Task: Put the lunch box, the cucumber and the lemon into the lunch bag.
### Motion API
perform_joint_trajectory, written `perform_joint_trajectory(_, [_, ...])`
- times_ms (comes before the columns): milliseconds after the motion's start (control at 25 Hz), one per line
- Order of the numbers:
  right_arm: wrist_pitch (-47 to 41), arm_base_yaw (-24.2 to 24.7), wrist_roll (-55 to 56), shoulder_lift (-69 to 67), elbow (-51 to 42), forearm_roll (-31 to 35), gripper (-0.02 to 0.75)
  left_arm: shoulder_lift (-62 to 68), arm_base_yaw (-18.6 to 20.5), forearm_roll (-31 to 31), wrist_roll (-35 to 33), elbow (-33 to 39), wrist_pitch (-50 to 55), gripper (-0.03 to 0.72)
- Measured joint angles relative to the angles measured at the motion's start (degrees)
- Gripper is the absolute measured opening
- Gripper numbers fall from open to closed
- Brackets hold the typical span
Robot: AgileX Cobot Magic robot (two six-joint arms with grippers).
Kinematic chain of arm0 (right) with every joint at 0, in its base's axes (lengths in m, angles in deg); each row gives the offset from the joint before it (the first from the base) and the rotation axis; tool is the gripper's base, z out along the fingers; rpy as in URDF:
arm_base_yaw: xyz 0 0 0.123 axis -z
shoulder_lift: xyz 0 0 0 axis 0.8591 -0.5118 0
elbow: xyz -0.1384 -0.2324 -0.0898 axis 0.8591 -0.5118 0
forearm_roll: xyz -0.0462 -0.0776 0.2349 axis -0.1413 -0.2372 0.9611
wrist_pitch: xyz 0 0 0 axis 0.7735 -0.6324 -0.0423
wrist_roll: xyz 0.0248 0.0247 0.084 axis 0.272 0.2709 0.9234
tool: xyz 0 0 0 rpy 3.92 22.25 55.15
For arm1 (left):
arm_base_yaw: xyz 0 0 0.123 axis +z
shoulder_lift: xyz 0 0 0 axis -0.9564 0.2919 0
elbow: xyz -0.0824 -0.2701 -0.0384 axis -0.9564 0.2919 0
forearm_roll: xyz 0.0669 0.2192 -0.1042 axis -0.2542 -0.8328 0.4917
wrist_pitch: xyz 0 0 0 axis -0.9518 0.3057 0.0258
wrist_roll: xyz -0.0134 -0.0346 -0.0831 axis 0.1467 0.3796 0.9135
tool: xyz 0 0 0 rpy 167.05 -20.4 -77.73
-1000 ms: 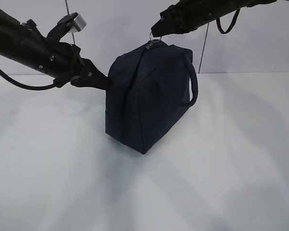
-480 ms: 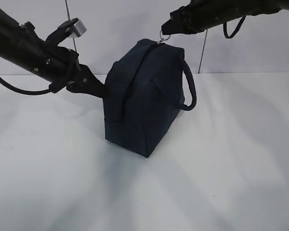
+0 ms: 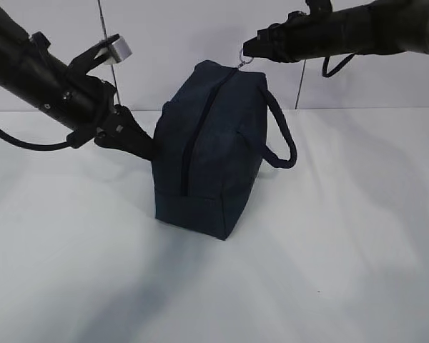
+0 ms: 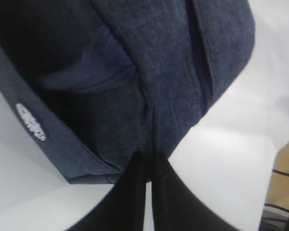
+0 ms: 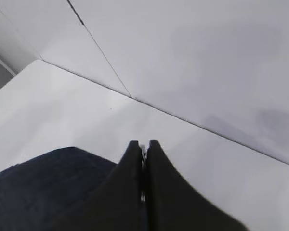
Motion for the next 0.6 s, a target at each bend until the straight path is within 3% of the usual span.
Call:
perform_joint_trajectory(240, [0.00,0.40,-7.36,-3.50,0.00,10.98,0.008,-0.11,-3.80,-2.89,2.35,-0.11,0.72,-0.007])
perform_joint_trajectory(600, [-0.34,0.82,-10.45,-8.09,0.09,17.33,0.008,-0.24,-4.85,-3.88,3.99,-0.11,2.21,-0.007])
